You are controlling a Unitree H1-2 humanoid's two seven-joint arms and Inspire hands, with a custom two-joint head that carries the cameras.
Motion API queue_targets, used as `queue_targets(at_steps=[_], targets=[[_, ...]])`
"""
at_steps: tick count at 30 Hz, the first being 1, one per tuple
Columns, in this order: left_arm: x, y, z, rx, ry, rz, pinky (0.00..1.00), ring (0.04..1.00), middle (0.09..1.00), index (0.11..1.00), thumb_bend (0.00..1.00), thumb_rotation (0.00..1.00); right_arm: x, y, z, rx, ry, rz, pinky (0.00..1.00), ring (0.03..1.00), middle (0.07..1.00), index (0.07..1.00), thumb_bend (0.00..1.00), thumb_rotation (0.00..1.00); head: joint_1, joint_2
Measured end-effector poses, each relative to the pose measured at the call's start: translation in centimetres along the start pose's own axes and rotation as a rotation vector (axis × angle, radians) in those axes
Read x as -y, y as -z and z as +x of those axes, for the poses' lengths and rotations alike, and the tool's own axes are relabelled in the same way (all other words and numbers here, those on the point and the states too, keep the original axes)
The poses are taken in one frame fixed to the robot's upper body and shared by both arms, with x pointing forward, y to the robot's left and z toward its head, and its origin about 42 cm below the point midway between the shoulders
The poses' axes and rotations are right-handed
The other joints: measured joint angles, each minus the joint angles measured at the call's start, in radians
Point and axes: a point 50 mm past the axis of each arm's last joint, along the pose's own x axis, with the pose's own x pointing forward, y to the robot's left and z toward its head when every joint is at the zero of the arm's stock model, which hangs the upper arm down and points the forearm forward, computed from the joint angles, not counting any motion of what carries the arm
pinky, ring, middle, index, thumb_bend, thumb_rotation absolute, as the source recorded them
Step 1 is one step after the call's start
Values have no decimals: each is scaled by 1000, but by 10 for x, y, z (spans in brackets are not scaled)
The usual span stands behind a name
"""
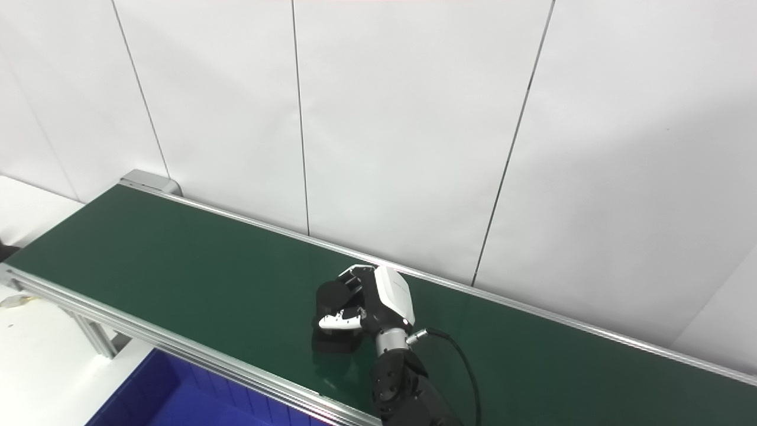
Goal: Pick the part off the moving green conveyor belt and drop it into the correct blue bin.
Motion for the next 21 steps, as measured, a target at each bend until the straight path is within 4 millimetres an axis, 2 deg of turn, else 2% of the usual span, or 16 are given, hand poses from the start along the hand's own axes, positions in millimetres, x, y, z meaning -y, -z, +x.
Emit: queue_targets(at_steps=[9, 13, 16, 21], targets=[[-1, -1, -1, 2, -5, -1, 697, 774, 813, 830, 862, 844, 4, -3, 0, 37, 28, 42, 513, 447, 524, 471, 517, 0, -14, 6], [-2, -4, -1, 13, -7, -3, 729, 798, 828, 830, 822, 818, 8, -4, -3, 53, 65, 91, 492, 437, 511, 483, 518, 0, -31, 12], [-2, -5, -1, 17, 2, -8, 724, 796, 830, 830, 812, 808, 22, -10, -5, 106, 104, 132, 484, 437, 503, 487, 519, 0, -40, 14], [-5, -4, -2, 7, 6, -28, 728, 786, 827, 831, 748, 778, 64, -24, -20, 214, 195, 182, 429, 439, 491, 503, 519, 0, -80, 15]])
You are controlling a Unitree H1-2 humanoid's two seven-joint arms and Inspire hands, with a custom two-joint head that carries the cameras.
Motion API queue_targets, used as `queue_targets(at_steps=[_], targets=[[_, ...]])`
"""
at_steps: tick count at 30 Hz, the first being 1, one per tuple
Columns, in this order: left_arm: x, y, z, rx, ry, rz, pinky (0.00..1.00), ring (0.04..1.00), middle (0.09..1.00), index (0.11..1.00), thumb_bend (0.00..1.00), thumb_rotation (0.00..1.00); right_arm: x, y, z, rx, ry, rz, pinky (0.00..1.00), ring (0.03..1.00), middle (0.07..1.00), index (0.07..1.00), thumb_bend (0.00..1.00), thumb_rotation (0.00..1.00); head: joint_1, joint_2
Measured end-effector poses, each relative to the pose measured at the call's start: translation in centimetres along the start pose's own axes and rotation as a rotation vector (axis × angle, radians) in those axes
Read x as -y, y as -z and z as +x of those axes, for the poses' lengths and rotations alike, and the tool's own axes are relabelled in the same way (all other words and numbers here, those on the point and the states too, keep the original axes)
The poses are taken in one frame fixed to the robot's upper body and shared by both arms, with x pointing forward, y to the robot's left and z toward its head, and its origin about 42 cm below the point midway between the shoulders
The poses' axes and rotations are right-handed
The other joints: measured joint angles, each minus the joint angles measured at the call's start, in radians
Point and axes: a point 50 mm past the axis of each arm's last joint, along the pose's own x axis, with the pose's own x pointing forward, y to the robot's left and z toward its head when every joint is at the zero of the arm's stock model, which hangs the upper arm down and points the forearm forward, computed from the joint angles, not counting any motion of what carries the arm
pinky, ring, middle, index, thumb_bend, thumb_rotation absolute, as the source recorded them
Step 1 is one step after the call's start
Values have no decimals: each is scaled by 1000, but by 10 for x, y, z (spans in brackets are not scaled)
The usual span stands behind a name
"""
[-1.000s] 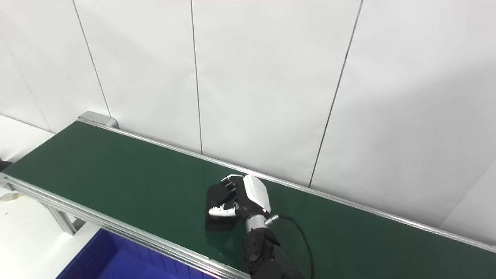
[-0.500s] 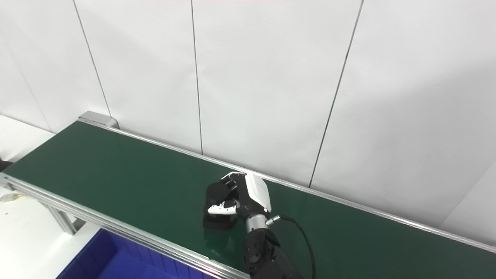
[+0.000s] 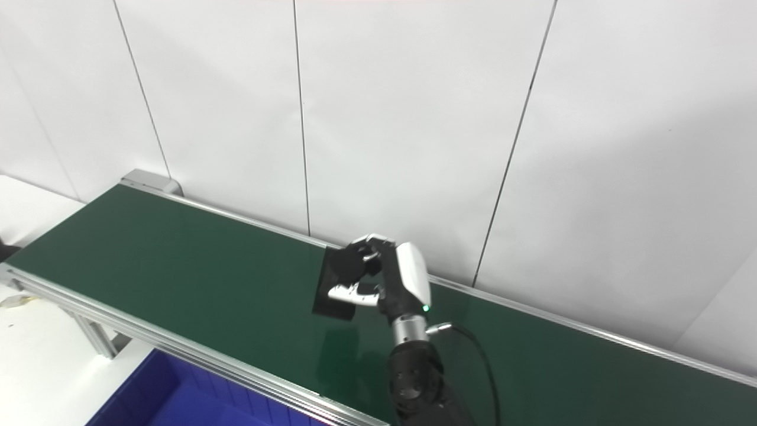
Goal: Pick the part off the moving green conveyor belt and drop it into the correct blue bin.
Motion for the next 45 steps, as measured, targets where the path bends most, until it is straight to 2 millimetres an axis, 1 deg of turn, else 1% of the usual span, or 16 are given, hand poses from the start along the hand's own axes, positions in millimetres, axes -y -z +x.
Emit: queue_targets(at_steps=[5, 7, 10, 18, 19, 21, 22, 23, 27, 29, 30, 33, 34, 36, 40, 45], targets=[[-10, 2, -1, -7, 2, 6, 728, 779, 819, 829, 716, 767, 48, -10, -17, -6, 72, 64, 414, 432, 478, 513, 519, 0, -29, 0], [-13, 3, -2, -13, -6, -1, 729, 779, 816, 827, 713, 763, 62, -12, -25, -12, 88, 79, 408, 431, 473, 519, 519, 0, -45, -6], [-18, 4, -2, -16, -14, -4, 728, 778, 811, 828, 704, 766, 79, -17, -38, -17, 105, 102, 381, 425, 483, 518, 518, 0, -63, -3], [-35, 9, -7, -35, -22, 2, 737, 780, 808, 830, 673, 766, 128, -48, -81, 60, 189, 84, 364, 421, 497, 514, 517, 0, -162, 0], [-37, 10, -8, -39, -25, 1, 741, 782, 807, 829, 705, 779, 132, -49, -86, 63, 202, 81, 364, 421, 499, 512, 517, 0, -192, 8], [-42, 10, -9, -42, -20, -7, 750, 787, 809, 831, 737, 794, 141, -52, -98, 61, 234, 80, 358, 419, 506, 507, 517, 0, -196, 9], [-44, 10, -10, -42, -22, -12, 752, 788, 810, 831, 742, 797, 144, -54, -105, 59, 250, 86, 356, 418, 508, 506, 516, 0, -233, 18], [-47, 8, -11, -40, -28, -19, 761, 794, 813, 837, 738, 810, 147, -56, -112, 58, 265, 93, 333, 406, 507, 517, 514, 0, -282, 37], [-57, 7, -14, -38, -32, -19, 779, 810, 824, 852, 734, 845, 154, -60, -136, 39, 312, 104, 338, 407, 504, 517, 515, 0, -327, 57], [-61, 7, -15, -39, -26, -21, 785, 814, 827, 855, 744, 856, 157, -64, -144, 41, 331, 91, 348, 414, 500, 513, 516, 0, -409, 89], [-65, 6, -16, -38, -24, -24, 788, 816, 828, 856, 753, 862, 158, -66, -149, 41, 340, 84, 350, 418, 499, 512, 517, 0, -410, 89], [-79, 4, -18, -32, -24, -36, 787, 813, 824, 853, 769, 860, 159, -69, -169, 31, 368, 69, 350, 420, 495, 513, 517, 0, -488, 116], [-85, 4, -19, -34, -29, -38, 786, 812, 823, 853, 769, 857, 158, -67, -175, 17, 374, 63, 350, 420, 496, 512, 517, 0, -494, 120], [-97, 5, -20, -37, -35, -34, 785, 808, 822, 851, 764, 845, 156, -64, -187, -14, 387, 57, 356, 423, 500, 507, 517, 0, -570, 152], [-113, 6, -20, -36, -39, -42, 773, 795, 813, 841, 789, 816, 156, -64, -213, -54, 436, 55, 368, 429, 504, 501, 517, 0, -609, 167], [-132, 8, -19, -33, -38, -55, 741, 766, 793, 822, 815, 791, 154, -65, -246, -122, 505, 23, 359, 423, 510, 503, 516, 0, -687, 212]])
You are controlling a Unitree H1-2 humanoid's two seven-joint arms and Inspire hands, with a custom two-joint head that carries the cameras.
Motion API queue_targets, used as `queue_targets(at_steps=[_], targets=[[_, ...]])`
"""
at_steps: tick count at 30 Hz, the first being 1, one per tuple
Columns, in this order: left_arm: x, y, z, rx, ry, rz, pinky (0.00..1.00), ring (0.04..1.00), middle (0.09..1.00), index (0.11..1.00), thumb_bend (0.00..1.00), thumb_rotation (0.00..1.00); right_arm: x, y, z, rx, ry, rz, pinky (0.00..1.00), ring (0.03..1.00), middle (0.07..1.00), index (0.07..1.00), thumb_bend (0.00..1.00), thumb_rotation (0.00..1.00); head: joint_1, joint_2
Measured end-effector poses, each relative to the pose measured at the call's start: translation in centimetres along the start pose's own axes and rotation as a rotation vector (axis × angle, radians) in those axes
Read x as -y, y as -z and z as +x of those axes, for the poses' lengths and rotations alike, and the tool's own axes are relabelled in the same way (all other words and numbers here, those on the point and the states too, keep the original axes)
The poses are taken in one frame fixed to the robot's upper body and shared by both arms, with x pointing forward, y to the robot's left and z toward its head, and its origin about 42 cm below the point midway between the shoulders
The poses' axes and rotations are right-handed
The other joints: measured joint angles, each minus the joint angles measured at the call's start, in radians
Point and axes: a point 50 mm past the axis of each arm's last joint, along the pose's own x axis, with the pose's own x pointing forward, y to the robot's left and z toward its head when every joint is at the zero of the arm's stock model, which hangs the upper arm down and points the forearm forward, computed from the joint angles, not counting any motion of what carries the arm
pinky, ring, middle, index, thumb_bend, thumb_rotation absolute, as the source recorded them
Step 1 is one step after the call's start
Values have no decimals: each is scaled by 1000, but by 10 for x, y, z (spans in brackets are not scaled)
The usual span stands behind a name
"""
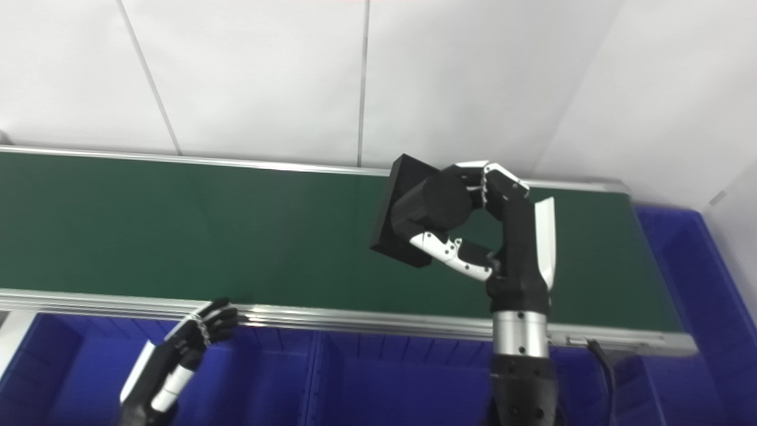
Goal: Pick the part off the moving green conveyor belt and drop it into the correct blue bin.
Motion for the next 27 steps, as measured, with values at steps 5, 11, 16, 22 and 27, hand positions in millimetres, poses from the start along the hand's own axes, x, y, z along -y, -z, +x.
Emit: queue_targets(at_steps=[5, 11, 16, 22, 27], targets=[[-14, -3, 6, 19, -5, 1, 717, 747, 776, 805, 836, 774, 4, 4, -22, -66, 36, -26, 370, 429, 510, 495, 517, 0, -46, 29], [-28, -7, 9, 45, -16, -25, 708, 741, 766, 795, 812, 745, 3, 10, -45, -147, 95, -39, 358, 418, 502, 511, 516, 0, -120, 60], [-36, -6, 10, 47, -9, -34, 695, 731, 759, 793, 803, 726, 5, 15, -66, -215, 158, -40, 346, 407, 499, 522, 515, 0, -140, 77], [-42, -7, 14, 59, -2, -40, 690, 727, 758, 792, 795, 714, 7, 40, -98, -339, 205, -88, 352, 408, 489, 530, 515, 0, -131, 94], [-43, -8, 13, 61, 0, -37, 687, 726, 755, 789, 801, 716, -1, 75, -131, -444, 211, -113, 381, 421, 481, 524, 517, 0, -120, 98]])
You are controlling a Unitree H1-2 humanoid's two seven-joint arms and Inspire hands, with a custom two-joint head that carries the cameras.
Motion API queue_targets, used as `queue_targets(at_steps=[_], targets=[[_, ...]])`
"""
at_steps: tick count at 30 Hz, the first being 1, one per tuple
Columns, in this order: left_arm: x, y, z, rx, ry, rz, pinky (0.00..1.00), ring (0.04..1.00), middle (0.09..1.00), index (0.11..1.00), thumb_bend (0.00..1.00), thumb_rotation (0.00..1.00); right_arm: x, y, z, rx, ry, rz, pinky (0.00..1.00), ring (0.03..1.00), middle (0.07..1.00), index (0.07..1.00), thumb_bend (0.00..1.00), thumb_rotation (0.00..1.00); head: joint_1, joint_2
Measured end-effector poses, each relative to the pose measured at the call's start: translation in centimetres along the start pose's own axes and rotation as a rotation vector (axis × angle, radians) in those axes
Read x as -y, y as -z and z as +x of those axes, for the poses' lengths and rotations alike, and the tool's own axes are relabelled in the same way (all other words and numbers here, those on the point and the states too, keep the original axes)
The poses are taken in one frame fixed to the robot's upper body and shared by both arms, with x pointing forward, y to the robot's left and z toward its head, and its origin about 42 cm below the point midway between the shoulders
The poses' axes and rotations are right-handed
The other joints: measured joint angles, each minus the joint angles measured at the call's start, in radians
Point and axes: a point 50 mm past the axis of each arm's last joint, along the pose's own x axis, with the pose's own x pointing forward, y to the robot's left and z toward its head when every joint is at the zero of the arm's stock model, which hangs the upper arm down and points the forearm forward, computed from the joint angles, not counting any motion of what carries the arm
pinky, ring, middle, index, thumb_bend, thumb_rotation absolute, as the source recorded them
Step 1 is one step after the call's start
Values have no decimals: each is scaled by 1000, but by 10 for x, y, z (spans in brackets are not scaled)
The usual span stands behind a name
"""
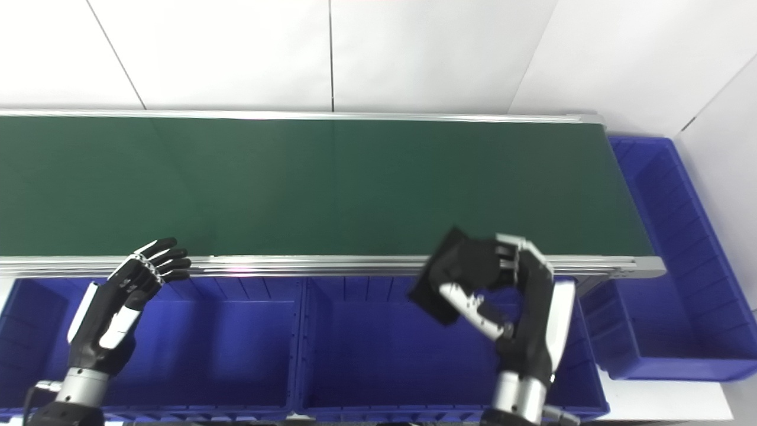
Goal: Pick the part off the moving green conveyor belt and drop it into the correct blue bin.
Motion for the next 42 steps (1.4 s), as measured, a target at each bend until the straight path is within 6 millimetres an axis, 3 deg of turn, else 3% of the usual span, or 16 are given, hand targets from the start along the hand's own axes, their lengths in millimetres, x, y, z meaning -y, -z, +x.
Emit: queue_targets(at_steps=[4, 13, 24, 29, 31, 32, 34, 42], targets=[[1, -7, 1, 25, 4, 9, 690, 728, 757, 789, 798, 723, -9, 32, -8, -60, -10, -7, 399, 436, 496, 501, 518, 0, 6, 2], [5, -11, -3, 34, 11, 12, 693, 730, 759, 791, 800, 728, -14, 75, -15, -187, -17, -31, 379, 422, 500, 511, 517, 0, 37, 2], [13, -18, -11, 46, 13, 27, 690, 726, 754, 787, 794, 739, -23, 111, -3, -263, -53, -60, 393, 429, 503, 502, 518, 0, 69, 11], [18, -19, -15, 41, 22, 36, 696, 729, 757, 789, 799, 742, -20, 111, 0, -258, -53, -58, 408, 419, 491, 538, 516, 0, 83, 12], [20, -19, -16, 39, 26, 35, 697, 729, 757, 788, 805, 740, -19, 109, 0, -262, -76, -27, 496, 584, 642, 708, 639, 112, 87, 12], [21, -20, -16, 39, 28, 35, 701, 732, 761, 788, 809, 736, -18, 107, 0, -261, -101, -12, 590, 693, 749, 825, 667, 249, 87, 12], [22, -23, -16, 48, 30, 35, 703, 734, 762, 789, 812, 736, -13, 102, -1, -266, -154, 14, 708, 813, 862, 940, 707, 396, 87, 12], [25, -24, -17, 42, 25, 32, 702, 735, 762, 790, 806, 742, -3, 91, 1, -281, -261, 6, 907, 958, 985, 1000, 828, 530, 83, 12]])
